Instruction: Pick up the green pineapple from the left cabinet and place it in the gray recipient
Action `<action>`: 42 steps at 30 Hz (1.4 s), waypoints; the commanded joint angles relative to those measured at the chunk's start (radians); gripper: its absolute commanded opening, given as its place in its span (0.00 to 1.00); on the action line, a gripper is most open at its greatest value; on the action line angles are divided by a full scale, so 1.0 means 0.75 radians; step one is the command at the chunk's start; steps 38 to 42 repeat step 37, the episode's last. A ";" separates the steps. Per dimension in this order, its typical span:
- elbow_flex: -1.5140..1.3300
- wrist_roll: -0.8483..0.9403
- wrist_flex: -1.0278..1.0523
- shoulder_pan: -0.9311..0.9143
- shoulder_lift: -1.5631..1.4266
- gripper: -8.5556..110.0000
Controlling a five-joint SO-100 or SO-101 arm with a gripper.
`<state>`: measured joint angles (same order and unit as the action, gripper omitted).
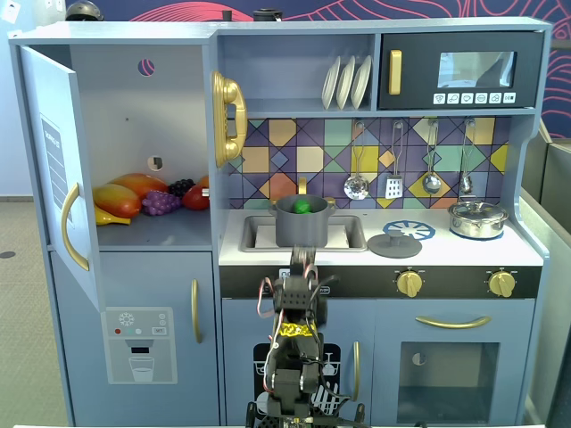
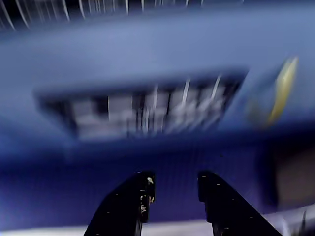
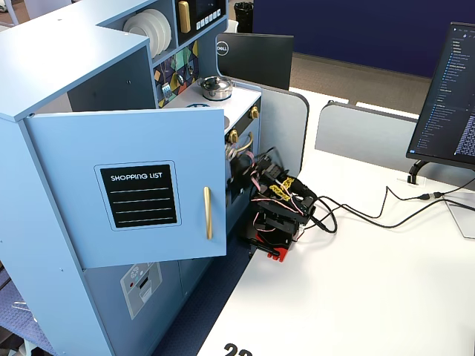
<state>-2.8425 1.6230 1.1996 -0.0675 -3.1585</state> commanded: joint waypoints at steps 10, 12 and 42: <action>-0.213 -0.057 0.344 0.133 -0.025 0.07; -0.213 -0.057 0.380 0.135 -0.027 0.07; -0.213 -0.149 0.440 0.057 -0.027 0.12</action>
